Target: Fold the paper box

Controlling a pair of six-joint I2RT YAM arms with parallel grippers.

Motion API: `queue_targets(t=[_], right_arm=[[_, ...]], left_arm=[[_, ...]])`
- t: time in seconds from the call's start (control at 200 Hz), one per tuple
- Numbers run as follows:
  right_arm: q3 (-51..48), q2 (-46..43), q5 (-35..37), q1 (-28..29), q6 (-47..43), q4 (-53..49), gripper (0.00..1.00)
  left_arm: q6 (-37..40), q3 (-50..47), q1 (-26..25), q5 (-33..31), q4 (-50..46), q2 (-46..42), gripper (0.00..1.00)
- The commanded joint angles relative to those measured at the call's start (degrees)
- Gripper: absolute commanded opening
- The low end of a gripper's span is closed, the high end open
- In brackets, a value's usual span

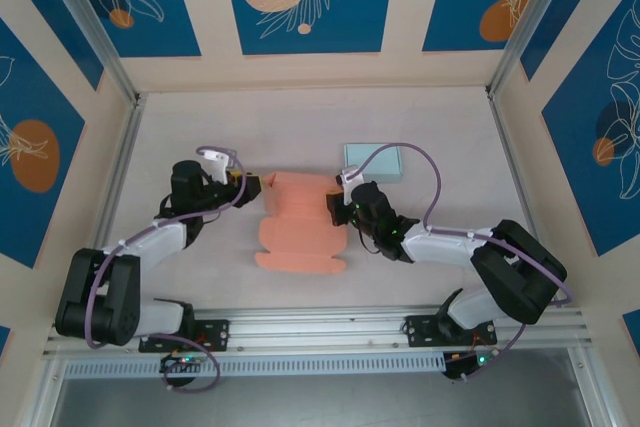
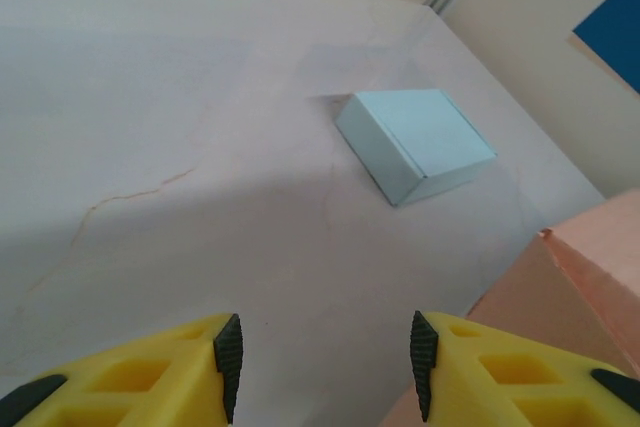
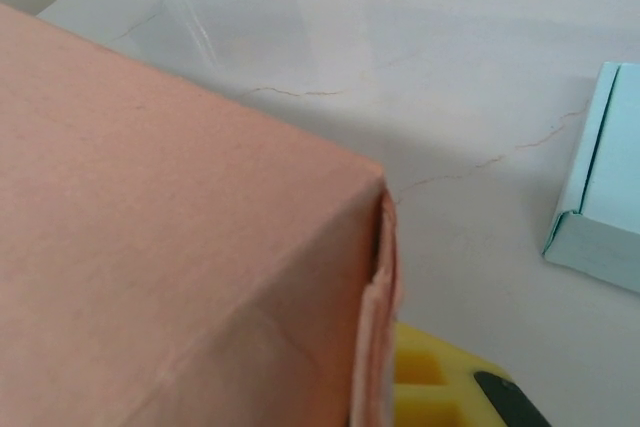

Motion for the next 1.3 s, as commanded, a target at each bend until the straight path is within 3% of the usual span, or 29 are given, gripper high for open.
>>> queue_targets(t=[0.0,0.13,0.325,0.74,0.925,1.12,1.295], right_arm=[[2.0,1.4,0.3,0.1,0.2,2.4,0.05],[3.3,2.9,1.4,0.1,1.2,1.8,0.05],[4.9,4.4,3.2,0.1,2.9,0.3,0.05],[7.9,8.7,1.7,0.1,5.4,-2.8,0.05],[9.3,11.1,1.0,0.0,5.0,-2.7,0.05],[9.8,13.0,0.6,-0.5,5.1,-2.2,0.05],[10.5,14.1,-0.3,-0.6,5.1,-1.5,0.05]], left_arm=[[-0.4,1.3,-0.8,5.5,2.3,0.3,0.49],[-0.5,1.4,-2.8,6.2,2.1,0.3,0.51],[-2.2,-1.3,-6.7,-0.2,1.5,-1.4,0.49],[-12.4,-6.5,-8.1,-10.7,-1.5,-0.4,0.21],[-13.4,-7.5,-8.2,-8.0,0.2,-1.1,0.21],[-10.8,-8.4,-8.4,-9.8,-2.8,-6.1,0.23],[-8.0,-7.6,-8.4,-9.7,-2.1,-4.9,0.27]])
